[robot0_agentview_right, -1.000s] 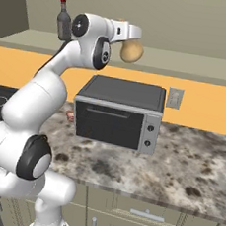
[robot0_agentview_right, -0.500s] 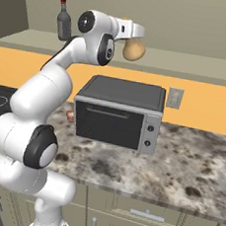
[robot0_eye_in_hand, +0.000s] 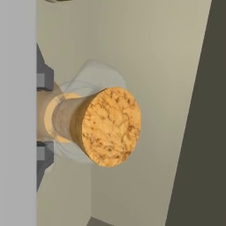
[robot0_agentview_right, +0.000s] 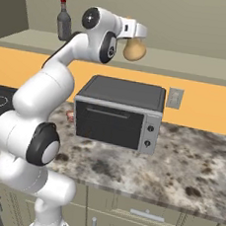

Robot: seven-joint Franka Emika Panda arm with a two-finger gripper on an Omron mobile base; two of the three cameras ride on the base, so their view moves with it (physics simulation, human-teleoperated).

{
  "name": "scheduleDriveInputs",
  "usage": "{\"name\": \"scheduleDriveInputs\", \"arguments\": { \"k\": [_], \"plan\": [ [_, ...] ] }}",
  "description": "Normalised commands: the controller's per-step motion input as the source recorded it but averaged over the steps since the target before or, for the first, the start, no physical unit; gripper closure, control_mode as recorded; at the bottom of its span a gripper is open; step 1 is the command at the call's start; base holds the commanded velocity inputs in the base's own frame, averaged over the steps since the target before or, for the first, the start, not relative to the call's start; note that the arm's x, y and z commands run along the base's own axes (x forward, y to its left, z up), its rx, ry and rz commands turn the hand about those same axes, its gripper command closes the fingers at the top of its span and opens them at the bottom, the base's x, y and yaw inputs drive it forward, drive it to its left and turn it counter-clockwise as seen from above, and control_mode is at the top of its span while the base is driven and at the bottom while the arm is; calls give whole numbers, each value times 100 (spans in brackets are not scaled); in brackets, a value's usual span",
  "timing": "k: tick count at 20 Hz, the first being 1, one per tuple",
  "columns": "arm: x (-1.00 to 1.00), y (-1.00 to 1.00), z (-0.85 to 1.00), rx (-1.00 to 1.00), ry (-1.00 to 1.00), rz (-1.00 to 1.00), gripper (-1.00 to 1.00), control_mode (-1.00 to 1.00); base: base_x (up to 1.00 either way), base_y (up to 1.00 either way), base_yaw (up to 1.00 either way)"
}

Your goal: Pick the oil and vinegar bottle and mayonnaise from the counter and place them in the cabinet.

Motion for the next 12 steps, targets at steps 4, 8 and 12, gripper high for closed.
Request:
{"name": "scheduleDriveInputs", "arguments": {
  "k": [4,8,12],
  "plan": [
    [20,-10,-28,1,0,0,100,-100,0,0,0],
    [24,-12,-21,0,0,0,100,-100,0,0,0],
    [29,-10,-21,0,0,0,100,-100,0,0,0]
  ]
}}
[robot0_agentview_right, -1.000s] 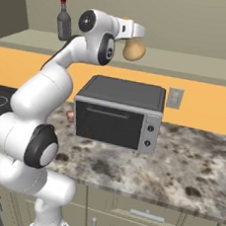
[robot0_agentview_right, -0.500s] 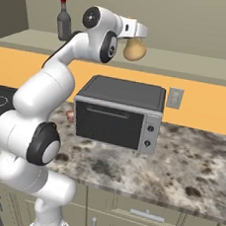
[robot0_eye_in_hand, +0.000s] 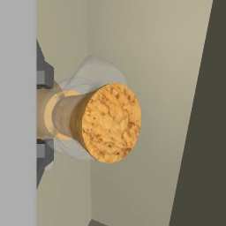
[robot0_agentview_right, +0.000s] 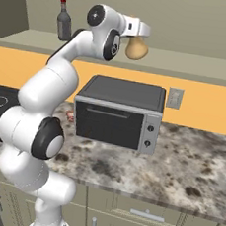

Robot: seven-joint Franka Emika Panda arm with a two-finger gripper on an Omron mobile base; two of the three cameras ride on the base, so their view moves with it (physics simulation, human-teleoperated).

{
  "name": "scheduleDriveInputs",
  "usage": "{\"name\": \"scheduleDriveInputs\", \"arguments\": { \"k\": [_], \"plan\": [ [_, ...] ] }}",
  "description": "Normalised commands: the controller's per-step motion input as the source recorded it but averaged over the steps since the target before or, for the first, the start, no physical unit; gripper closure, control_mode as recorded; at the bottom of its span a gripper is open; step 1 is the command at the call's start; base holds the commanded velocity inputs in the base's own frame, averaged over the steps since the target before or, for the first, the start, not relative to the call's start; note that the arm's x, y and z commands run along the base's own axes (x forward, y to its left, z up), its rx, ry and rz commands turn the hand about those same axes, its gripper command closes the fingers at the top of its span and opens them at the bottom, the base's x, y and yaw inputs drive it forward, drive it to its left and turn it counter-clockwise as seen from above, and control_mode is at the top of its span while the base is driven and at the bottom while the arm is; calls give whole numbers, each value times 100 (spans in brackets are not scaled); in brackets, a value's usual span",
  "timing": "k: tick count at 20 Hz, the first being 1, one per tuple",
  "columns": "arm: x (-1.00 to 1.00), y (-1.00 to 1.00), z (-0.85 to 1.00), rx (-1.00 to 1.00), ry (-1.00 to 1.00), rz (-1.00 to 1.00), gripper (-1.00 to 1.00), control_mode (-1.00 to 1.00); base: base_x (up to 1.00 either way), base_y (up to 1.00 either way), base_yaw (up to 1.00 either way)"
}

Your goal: Pick the oil and vinegar bottle and mayonnaise from the counter and place them in the cabinet.

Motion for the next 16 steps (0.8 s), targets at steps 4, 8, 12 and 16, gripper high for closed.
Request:
{"name": "scheduleDriveInputs", "arguments": {
  "k": [4,8,12,16],
  "plan": [
    [27,-7,-20,0,0,0,100,-100,0,0,0],
    [25,-7,-22,0,0,0,100,-100,0,0,0],
    [28,-1,-23,0,0,0,-100,-100,0,0,0],
    [13,-1,-22,0,0,0,-100,-100,0,0,0]
  ]
}}
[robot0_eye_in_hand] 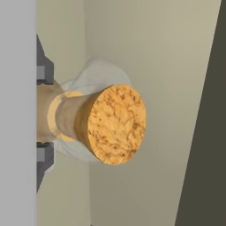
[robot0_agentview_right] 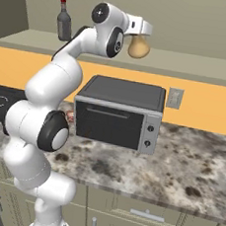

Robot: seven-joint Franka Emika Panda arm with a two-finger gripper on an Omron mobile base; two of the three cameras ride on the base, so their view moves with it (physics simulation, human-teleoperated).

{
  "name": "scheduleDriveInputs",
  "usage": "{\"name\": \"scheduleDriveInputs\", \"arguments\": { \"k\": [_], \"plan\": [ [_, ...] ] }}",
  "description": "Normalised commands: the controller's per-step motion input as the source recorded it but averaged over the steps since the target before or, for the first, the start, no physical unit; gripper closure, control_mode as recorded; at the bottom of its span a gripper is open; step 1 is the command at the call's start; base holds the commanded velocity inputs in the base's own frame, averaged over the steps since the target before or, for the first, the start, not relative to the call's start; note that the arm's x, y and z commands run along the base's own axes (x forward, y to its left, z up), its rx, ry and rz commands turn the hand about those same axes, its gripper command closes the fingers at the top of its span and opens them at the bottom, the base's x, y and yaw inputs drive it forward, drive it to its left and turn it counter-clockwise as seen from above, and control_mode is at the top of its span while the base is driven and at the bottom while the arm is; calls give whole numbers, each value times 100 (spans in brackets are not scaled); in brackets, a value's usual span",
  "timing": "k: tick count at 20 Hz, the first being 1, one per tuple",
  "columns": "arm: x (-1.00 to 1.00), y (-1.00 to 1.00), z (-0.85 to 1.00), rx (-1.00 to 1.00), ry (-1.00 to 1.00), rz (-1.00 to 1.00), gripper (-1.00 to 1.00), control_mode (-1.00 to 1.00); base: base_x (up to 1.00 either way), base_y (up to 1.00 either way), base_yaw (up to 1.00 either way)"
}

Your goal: Pick the oil and vinegar bottle and mayonnaise from the counter and place them in the cabinet.

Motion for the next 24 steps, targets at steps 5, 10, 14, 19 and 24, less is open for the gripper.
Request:
{"name": "scheduleDriveInputs", "arguments": {
  "k": [5,10,14,19,24],
  "plan": [
    [4,-6,-18,0,0,0,-100,-100,0,0,0],
    [11,-7,-17,0,0,0,-100,-100,0,0,0],
    [5,-5,-11,1,0,0,-100,-100,0,0,0],
    [0,0,-5,3,-1,0,-100,-100,0,0,0],
    [-8,0,0,4,-3,0,-100,-100,0,0,0]
  ]
}}
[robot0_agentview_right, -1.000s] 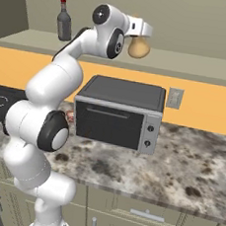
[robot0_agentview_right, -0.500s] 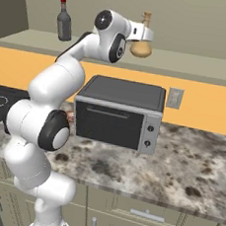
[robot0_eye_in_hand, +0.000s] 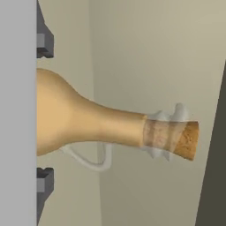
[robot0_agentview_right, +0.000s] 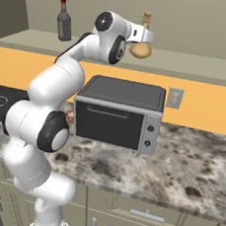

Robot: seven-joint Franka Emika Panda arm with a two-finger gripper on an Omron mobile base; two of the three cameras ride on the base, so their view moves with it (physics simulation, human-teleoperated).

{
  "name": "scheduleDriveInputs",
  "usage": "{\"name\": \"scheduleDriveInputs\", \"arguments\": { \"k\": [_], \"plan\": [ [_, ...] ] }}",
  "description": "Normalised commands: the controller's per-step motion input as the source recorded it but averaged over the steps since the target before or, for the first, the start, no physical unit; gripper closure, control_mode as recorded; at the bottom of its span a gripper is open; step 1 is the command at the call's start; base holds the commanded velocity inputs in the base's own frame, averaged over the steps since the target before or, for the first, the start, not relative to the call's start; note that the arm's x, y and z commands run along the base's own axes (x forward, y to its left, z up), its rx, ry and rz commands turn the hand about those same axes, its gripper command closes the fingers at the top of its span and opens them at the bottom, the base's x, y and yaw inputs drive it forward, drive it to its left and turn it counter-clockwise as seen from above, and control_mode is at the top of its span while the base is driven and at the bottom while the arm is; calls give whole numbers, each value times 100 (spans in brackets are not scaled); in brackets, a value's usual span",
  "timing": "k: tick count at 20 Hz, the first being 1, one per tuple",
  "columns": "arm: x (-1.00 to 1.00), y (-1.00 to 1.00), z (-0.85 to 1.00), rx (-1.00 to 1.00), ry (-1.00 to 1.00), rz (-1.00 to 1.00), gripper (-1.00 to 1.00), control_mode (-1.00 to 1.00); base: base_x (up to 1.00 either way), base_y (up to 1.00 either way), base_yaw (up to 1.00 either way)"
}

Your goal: Pick the oil and vinegar bottle and mayonnaise from the counter and place them in the cabinet.

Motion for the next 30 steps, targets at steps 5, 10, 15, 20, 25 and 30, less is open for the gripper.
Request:
{"name": "scheduleDriveInputs", "arguments": {
  "k": [5,10,15,20,25,30],
  "plan": [
    [-40,0,0,6,-5,0,-100,-100,0,0,0],
    [-67,1,-2,6,-5,0,-100,-100,0,0,0],
    [-85,17,-19,5,-4,0,-100,-100,0,0,0],
    [-94,40,-43,4,-1,0,-100,-100,0,0,0],
    [-83,49,-54,0,0,0,-100,-100,0,0,0],
    [-65,50,-65,0,0,0,-100,-100,0,0,0]
  ]
}}
